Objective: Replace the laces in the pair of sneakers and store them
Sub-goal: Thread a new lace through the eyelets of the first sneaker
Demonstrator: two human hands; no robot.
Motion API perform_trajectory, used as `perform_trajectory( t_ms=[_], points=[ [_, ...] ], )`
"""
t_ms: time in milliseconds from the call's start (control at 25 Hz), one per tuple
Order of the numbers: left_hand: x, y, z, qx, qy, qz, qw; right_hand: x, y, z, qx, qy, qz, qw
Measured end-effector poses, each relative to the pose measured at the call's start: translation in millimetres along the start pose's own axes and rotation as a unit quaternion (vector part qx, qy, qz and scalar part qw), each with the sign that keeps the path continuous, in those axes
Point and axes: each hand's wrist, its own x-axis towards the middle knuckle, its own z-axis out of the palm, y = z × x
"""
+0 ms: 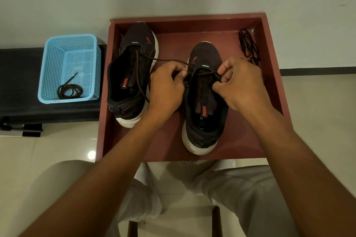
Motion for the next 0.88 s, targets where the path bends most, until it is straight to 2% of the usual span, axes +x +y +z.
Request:
perform_trajectory(
  t_ms=[80,160,200,280,400,480,560,680,880],
  points=[
    [0.3,3.3,0.3,-0.147,0.013,-0.122,0.982,-0.5,1.5,-0.7,0.002,0.005,0.013,1.000],
    [-1.5,8.7,-0.9,-0.303,0.004,-0.222,0.927,-1.1,1.9,-1.1,-0.003,0.002,0.020,1.000],
    [-2.9,11.1,-1.6,-0.332,-0.005,-0.239,0.913,-1.4,1.2,-1.4,-0.007,-0.001,0.018,1.000],
    [-5.7,15.2,-1.9,-0.337,-0.027,-0.245,0.909,-3.7,-4.7,-2.4,-0.013,0.012,0.000,1.000],
    [-3.5,14.1,-2.1,-0.303,-0.031,-0.222,0.926,-17.6,-23.6,0.1,0.020,0.067,-0.035,0.997],
    [-0.8,10.0,-4.5,-0.295,-0.050,-0.206,0.932,-32.1,-38.0,10.1,0.020,0.049,-0.030,0.998],
    [1.0,6.2,-5.9,-0.320,-0.070,-0.220,0.919,-41.0,-45.1,23.6,-0.042,0.027,-0.028,0.998],
    [1.9,6.6,-7.9,-0.351,-0.085,-0.263,0.894,-44.2,-44.6,31.7,-0.133,0.045,-0.040,0.989],
    [6.9,-0.1,-13.2,-0.373,-0.115,-0.286,0.875,-53.4,-42.3,45.7,-0.199,0.035,-0.095,0.975]
  ],
)
